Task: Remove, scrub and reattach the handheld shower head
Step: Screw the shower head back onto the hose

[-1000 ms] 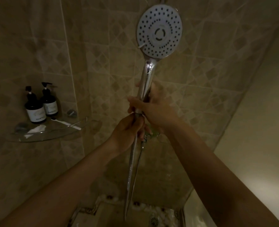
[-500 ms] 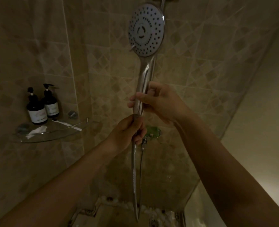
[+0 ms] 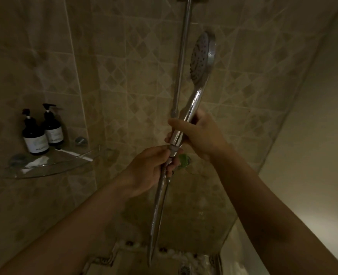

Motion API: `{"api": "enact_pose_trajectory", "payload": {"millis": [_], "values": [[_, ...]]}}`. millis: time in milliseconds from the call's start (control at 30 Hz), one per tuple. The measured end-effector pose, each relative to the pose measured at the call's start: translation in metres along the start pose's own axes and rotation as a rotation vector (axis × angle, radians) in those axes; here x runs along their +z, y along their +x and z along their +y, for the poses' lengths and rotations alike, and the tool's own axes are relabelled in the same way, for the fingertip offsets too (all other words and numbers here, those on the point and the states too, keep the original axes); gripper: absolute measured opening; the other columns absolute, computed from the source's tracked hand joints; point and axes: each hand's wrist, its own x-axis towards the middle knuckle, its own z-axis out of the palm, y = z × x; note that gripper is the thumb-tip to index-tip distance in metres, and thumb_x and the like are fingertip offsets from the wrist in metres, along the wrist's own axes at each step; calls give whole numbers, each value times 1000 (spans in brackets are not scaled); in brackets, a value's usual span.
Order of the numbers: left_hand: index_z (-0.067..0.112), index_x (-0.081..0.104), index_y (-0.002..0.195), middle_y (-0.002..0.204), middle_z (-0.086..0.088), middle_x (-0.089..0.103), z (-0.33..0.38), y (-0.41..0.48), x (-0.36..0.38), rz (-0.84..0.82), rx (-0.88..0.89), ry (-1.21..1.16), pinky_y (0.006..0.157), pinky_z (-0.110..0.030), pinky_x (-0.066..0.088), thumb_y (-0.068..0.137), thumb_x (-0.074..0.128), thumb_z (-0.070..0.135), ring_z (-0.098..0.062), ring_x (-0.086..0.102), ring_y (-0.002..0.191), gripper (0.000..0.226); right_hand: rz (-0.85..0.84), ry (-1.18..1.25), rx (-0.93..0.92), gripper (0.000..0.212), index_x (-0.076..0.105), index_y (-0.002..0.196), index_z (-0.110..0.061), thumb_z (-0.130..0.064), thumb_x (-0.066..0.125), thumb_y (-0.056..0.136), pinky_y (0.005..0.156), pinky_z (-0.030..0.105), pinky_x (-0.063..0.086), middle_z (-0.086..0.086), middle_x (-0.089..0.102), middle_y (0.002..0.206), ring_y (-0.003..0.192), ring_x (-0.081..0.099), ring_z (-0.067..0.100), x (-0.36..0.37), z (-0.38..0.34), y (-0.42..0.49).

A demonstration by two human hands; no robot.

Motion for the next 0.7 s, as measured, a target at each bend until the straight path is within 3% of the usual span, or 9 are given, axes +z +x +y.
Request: {"api": "enact_pose_trajectory", "payload": {"millis": [67, 200, 400, 500, 600, 700], "values": [[11, 75, 98, 73, 1, 62, -2, 1, 0, 16, 9, -15, 62, -24, 43, 89, 51, 21, -12, 51, 68, 28, -104, 216, 57, 12, 57, 88, -2, -3, 68, 89, 73, 46, 62, 13, 66, 69, 65, 70, 28, 1, -2, 0], [13, 75, 95, 77, -1, 61, -6, 4, 5, -2, 56, -42, 60, -23, 42, 92, 53, 21, -9, 49, 64, 24, -206, 518, 122, 21, 48, 81, -9, 5, 51, 96, 66, 37, 57, 8, 51, 67, 58, 55, 19, 6, -1, 2], [10, 76, 95, 82, -6, 66, -11, 1, 0, 49, 20, -150, 58, -23, 43, 77, 71, 28, -9, 50, 62, 27, -339, 540, 51, 21, 47, 89, -10, 10, 50, 88, 71, 41, 43, 8, 46, 70, 62, 50, 22, 5, 5, 3], [5, 74, 102, 85, -6, 67, -8, -2, -3, -31, 1, -211, 59, -22, 44, 81, 73, 23, -8, 51, 63, 28, -468, 540, 24, 22, 45, 90, -9, 12, 44, 88, 70, 40, 41, 8, 44, 70, 62, 49, 21, 6, 0, 5], [1, 71, 108, 88, -6, 67, -5, -5, -6, -137, -39, -303, 60, -22, 45, 85, 73, 22, -8, 53, 65, 31, -574, 632, 46, 22, 41, 90, -9, 7, 53, 82, 67, 38, 43, 6, 47, 67, 60, 47, 19, 7, -2, 6], [1, 72, 105, 87, -8, 67, -9, -7, -3, -86, -27, -315, 59, -22, 45, 83, 73, 23, -8, 53, 63, 31, -567, 668, 70, 23, 40, 88, -9, 6, 55, 79, 64, 37, 43, 6, 46, 66, 58, 45, 18, 8, 2, 6]]}}
